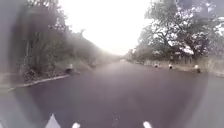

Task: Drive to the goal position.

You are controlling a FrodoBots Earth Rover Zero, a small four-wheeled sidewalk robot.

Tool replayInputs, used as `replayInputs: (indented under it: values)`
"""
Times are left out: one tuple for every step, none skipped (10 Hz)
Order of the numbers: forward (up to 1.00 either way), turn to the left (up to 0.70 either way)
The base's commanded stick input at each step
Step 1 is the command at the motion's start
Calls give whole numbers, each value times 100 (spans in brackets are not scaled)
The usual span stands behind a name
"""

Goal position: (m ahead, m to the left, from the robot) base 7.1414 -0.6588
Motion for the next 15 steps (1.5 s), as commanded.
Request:
replayInputs:
  values:
    - [85, 0]
    - [85, 0]
    - [85, 0]
    - [85, 0]
    - [85, 0]
    - [85, 0]
    - [85, 0]
    - [85, 0]
    - [85, 1]
    - [85, 2]
    - [85, 4]
    - [85, 34]
    - [85, 34]
    - [85, 34]
    - [85, 24]
